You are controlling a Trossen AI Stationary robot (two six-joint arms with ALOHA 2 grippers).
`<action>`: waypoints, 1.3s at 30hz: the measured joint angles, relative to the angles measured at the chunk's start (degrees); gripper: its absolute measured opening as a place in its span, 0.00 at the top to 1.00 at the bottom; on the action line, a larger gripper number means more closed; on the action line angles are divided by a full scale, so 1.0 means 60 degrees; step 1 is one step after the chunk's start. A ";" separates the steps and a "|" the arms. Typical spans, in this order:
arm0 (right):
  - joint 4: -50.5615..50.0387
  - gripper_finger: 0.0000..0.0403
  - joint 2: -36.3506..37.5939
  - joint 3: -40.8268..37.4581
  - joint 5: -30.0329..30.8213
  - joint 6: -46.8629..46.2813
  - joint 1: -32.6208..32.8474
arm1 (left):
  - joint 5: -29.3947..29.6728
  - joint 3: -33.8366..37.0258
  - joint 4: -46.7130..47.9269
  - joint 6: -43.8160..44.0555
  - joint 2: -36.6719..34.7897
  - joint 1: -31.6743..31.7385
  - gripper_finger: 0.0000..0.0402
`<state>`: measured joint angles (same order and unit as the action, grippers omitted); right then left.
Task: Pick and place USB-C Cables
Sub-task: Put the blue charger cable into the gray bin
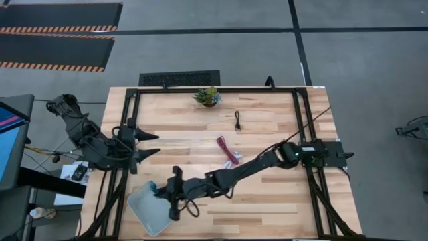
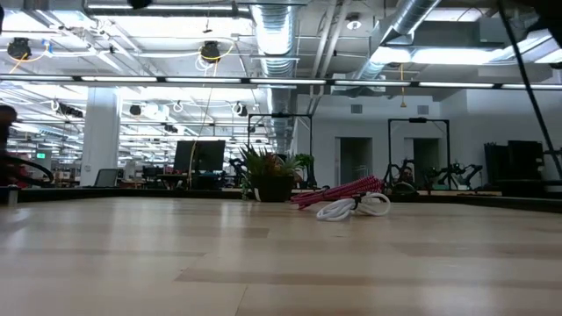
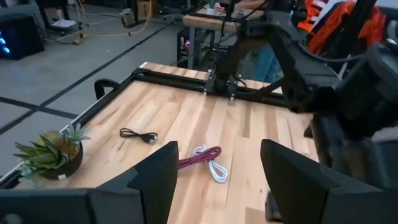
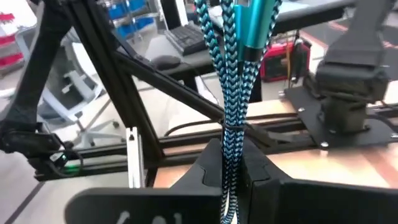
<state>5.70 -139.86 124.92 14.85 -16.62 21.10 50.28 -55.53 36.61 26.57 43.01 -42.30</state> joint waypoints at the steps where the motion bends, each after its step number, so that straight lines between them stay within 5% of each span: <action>1: -0.0305 0.96 -0.0258 0.0490 -0.0045 0.0003 -0.0007 | 0.0001 0.0000 -0.0002 0.0007 -0.0011 0.0000 0.46; 4: -0.0881 0.96 -0.0977 0.1714 -0.0264 -0.0041 -0.0072 | 0.0011 0.0000 -0.0002 0.0014 -0.0008 0.0000 0.46; 9: -0.0307 0.96 -0.1156 0.1442 -0.0963 -0.0793 -0.0152 | 0.0384 0.0000 -0.0005 0.0031 -0.0005 0.0000 0.46; 39: -0.0741 0.96 -0.2374 0.1465 -0.1224 -0.1665 -0.0295 | 0.0514 0.0004 0.0078 0.0014 -0.0008 0.0004 0.46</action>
<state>1.26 -154.10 133.71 7.51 -26.61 19.33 53.36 -55.51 37.08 26.65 42.96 -42.28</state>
